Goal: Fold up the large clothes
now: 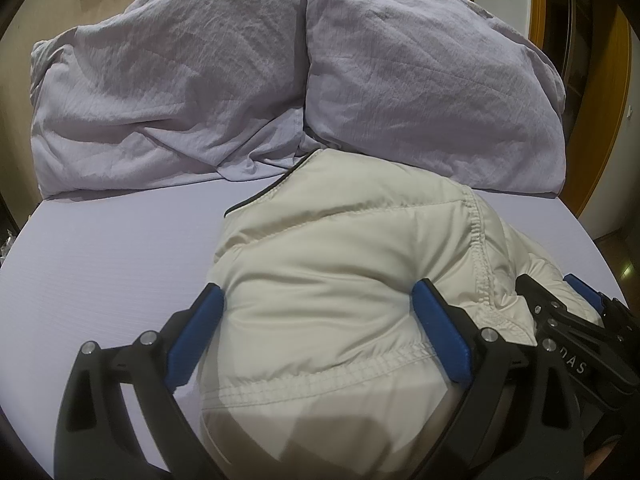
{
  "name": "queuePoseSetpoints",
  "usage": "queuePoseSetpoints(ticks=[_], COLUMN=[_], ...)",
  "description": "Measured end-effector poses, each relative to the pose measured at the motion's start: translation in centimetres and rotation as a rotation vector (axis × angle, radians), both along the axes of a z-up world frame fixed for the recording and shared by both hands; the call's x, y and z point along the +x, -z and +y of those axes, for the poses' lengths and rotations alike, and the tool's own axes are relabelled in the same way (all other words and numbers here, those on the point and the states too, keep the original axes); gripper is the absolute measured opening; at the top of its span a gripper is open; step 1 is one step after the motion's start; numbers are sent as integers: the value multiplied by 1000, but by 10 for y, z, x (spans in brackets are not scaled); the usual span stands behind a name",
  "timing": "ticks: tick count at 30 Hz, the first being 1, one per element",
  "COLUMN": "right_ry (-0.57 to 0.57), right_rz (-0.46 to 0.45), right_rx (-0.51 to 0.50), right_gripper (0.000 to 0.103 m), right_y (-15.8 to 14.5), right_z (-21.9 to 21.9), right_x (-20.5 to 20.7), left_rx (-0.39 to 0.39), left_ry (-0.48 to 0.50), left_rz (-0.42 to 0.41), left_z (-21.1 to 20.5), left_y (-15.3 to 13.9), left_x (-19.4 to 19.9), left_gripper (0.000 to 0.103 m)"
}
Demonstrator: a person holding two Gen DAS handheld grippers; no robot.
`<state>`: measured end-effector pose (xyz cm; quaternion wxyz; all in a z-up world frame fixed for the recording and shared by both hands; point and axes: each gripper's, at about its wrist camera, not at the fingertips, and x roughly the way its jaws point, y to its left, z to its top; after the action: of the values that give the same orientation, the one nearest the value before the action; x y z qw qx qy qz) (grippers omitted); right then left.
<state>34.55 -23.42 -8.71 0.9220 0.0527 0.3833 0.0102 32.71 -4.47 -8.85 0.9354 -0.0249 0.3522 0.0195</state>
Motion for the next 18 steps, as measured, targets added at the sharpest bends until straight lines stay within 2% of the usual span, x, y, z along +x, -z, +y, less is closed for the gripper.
queuePoseSetpoints(ticks=[18], right_ry=[11], right_rz=[-8], right_rx=[-38], right_gripper=[82], right_y=[-1], right_z=[0], right_x=[-3], left_rx=[6], left_ry=[0], left_rz=[-2], left_z=[0], left_y=[1], left_x=[0], left_gripper=[96])
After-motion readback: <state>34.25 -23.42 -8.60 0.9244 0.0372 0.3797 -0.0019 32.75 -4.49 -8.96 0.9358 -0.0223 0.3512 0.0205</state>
